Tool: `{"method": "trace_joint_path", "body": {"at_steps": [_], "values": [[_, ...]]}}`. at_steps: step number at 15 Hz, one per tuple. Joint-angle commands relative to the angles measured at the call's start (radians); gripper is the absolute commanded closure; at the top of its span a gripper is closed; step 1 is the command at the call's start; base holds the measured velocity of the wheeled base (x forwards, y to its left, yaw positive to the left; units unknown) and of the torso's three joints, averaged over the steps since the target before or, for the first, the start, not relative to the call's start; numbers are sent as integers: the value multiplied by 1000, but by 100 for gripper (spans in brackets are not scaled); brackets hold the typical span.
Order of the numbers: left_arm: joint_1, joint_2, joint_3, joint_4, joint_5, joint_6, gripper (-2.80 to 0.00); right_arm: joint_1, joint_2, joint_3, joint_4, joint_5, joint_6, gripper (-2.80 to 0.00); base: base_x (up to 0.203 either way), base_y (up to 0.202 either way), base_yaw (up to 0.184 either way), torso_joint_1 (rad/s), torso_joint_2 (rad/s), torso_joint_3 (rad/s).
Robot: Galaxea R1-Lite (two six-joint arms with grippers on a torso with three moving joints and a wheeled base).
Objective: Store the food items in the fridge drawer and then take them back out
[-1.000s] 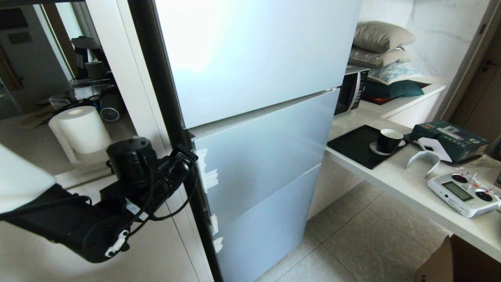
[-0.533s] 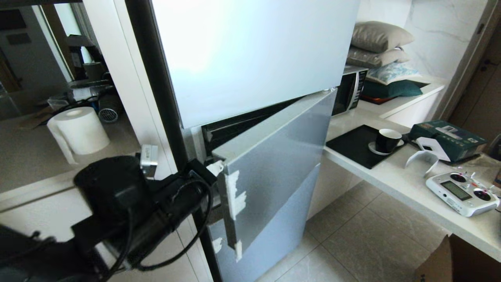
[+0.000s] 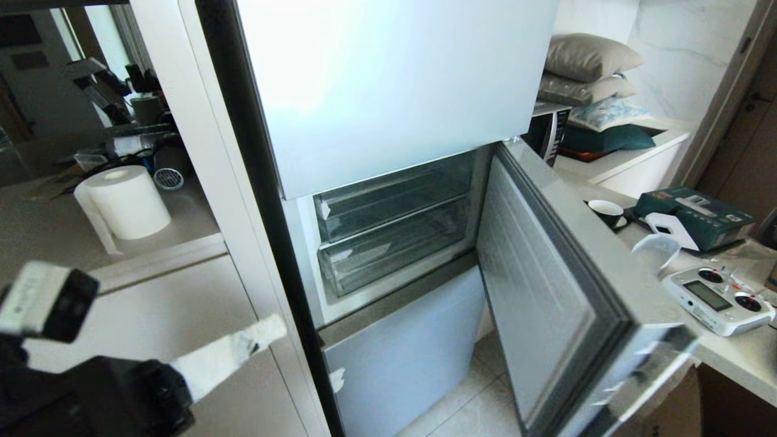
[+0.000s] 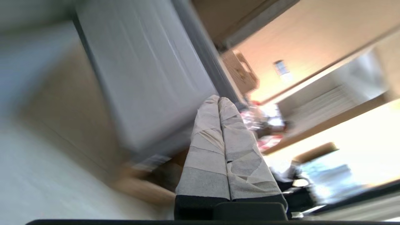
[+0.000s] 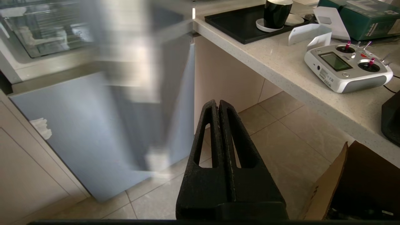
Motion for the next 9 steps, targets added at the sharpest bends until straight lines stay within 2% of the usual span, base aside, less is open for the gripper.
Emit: {"method": "trace_joint_path", "body": {"at_steps": [1, 2, 3, 4, 5, 6, 9], "values": [[72, -234, -195, 403, 14, 256, 0, 0, 0, 0, 0, 0, -2, 0, 0, 0, 0, 0, 0, 0], [151, -283, -266, 570, 20, 390, 0, 0, 0, 0, 0, 0, -1, 0, 0, 0, 0, 0, 0, 0], [238, -342, -315, 686, 25, 522, 0, 0, 0, 0, 0, 0, -1, 0, 0, 0, 0, 0, 0, 0], [295, -416, -323, 770, 29, 624, 0, 0, 0, 0, 0, 0, -1, 0, 0, 0, 0, 0, 0, 0], [340, -482, -304, 824, 35, 697, 0, 0, 0, 0, 0, 0, -1, 0, 0, 0, 0, 0, 0, 0], [404, -541, -275, 865, 53, 752, 0, 0, 0, 0, 0, 1, -1, 0, 0, 0, 0, 0, 0, 0], [587, -652, -180, 905, 96, 797, 0, 0, 0, 0, 0, 1, -1, 0, 0, 0, 0, 0, 0, 0]]}}
